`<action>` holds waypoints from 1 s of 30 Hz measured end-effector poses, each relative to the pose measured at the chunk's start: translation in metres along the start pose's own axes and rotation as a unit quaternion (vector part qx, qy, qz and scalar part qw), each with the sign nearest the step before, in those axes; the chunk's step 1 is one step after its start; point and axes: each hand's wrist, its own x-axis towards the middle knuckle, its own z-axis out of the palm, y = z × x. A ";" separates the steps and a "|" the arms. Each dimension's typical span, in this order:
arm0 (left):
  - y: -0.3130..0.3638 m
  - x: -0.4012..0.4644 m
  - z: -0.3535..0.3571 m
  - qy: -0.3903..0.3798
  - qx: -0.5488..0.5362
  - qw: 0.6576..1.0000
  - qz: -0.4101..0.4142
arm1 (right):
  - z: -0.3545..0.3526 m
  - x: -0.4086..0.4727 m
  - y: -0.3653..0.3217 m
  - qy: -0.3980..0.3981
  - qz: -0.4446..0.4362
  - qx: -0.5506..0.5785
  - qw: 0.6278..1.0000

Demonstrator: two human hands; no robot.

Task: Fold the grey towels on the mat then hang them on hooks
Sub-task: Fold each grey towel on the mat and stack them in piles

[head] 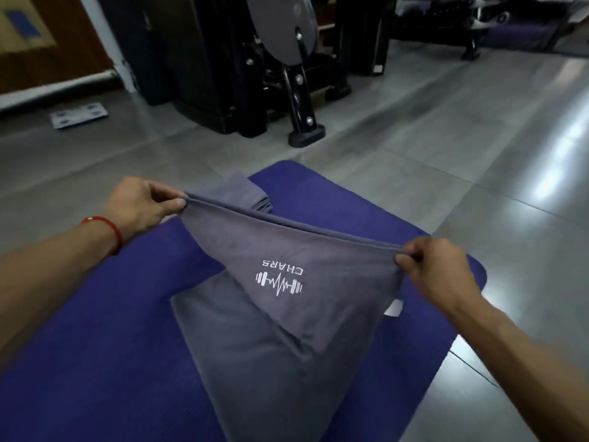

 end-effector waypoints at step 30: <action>-0.112 -0.247 -0.309 0.256 -0.203 0.938 -0.116 | -0.039 0.039 -0.373 -0.139 -0.335 0.098 0.927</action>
